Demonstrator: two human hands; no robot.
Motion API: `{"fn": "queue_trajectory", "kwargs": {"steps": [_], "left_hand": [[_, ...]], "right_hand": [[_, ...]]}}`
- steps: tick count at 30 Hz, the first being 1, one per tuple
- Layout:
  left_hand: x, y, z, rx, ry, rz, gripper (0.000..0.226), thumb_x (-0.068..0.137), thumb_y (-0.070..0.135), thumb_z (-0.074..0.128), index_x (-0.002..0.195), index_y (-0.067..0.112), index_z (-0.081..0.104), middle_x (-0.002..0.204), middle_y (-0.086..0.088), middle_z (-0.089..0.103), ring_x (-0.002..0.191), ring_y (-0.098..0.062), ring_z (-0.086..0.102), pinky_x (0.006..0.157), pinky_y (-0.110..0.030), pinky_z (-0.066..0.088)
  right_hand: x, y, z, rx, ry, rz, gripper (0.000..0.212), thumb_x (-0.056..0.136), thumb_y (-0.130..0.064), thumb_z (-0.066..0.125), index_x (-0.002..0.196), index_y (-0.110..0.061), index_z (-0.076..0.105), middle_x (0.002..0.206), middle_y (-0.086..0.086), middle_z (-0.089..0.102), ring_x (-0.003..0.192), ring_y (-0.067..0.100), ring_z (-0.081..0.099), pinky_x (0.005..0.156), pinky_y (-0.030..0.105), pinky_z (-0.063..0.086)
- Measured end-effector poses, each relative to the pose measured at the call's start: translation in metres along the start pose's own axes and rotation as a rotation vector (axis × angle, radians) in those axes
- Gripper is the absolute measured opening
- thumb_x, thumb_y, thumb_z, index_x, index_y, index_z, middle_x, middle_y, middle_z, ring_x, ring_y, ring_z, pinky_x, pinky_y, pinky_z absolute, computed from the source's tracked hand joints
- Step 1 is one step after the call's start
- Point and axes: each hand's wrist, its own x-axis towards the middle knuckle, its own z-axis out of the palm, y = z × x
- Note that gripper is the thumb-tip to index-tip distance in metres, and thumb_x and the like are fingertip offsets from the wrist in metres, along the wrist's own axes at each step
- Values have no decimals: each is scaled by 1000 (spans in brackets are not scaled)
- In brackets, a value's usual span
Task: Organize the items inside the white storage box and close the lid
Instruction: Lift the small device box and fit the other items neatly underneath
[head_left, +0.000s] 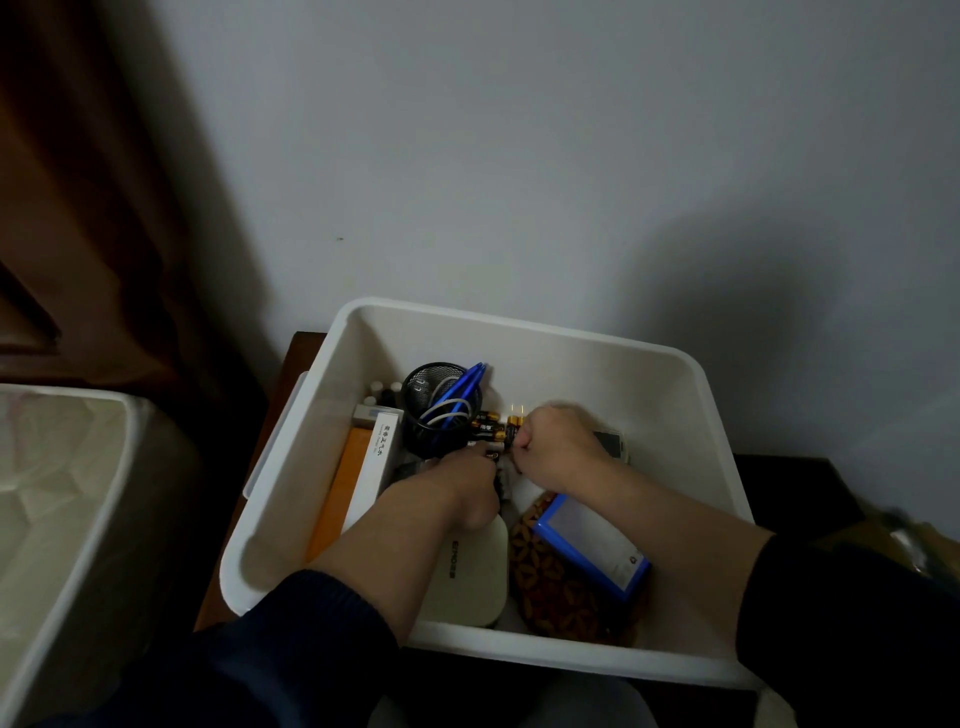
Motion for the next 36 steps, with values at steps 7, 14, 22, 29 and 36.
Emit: {"fn": "queue_trajectory", "kwargs": {"steps": [7,14,22,29,36], "left_hand": [[-11,13,-2,105,30,119,54,106,23,52,159,24,42,171,1,26,156,-30,21,124,-55,20],[-14,18,-6,214,-107,108,46,108,31,43,152,28,53,169,3,31,156,-32,18,121,-60,19],[-13,17,-6,205,-110,133,41,107,27,47,145,21,59,160,-1,42,151,-31,33,123,-54,30],[-16,16,-5,131,-55,85,50,103,27,53,154,23,50,166,-7,25,152,-34,26,125,-56,26],[-16,14,-4,92,-5,93,61,102,29,55,160,21,37,166,-6,24,154,-33,18,125,-56,25]], "right_hand": [[-1,17,-60,-177,-10,-31,10,88,-18,70,86,-21,79,93,-2,75,93,20,71,85,34,60],[-10,4,-36,-656,-31,-155,28,87,-47,76,103,-24,71,98,0,67,87,22,62,70,32,45],[6,-5,-8,-614,-4,-1,20,87,-40,74,96,-25,63,86,-1,55,87,23,59,76,33,39],[12,-8,-2,-400,-29,149,36,85,-37,76,72,-24,45,81,-1,55,83,22,56,75,35,40],[7,-4,-18,-310,-99,117,16,87,-33,73,87,-18,67,87,2,65,85,24,64,71,30,49]]}}
